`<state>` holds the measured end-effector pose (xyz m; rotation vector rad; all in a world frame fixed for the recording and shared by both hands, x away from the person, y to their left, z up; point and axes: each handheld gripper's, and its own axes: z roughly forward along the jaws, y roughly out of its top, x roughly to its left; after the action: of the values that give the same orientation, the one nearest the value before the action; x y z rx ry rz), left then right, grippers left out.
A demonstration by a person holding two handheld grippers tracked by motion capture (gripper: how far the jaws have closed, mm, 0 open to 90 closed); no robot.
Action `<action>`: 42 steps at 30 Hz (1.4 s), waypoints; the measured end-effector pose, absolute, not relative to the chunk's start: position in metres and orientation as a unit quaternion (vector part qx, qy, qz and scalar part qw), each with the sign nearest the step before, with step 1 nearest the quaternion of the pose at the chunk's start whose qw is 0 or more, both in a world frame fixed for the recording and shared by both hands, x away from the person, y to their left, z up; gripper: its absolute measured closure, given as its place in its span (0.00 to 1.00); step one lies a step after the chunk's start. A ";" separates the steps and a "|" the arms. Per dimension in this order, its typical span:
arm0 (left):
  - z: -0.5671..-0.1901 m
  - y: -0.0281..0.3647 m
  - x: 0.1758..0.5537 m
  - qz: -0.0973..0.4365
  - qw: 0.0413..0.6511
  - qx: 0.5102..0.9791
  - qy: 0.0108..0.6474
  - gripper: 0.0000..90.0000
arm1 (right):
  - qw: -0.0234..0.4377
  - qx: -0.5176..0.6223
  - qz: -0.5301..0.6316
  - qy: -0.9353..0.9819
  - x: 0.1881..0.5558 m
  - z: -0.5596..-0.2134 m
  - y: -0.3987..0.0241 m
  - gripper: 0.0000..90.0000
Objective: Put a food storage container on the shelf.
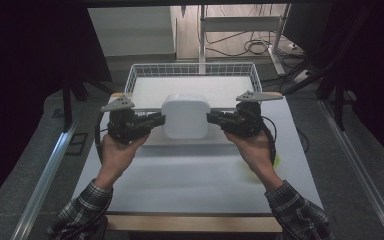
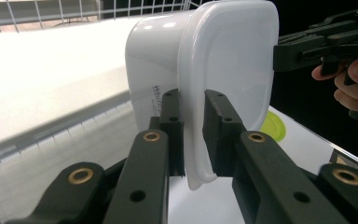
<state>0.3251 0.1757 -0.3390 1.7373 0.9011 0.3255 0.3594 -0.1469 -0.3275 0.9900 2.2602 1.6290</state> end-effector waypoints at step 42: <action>-0.314 0.164 0.415 0.124 0.542 0.731 0.396 0.71 | 0.110 0.386 0.530 0.747 0.444 -0.296 -0.137 0.73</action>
<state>0.4147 0.1643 -0.3143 1.7350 0.9399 0.2939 0.4437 -0.1366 -0.2958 1.1351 2.1949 1.5595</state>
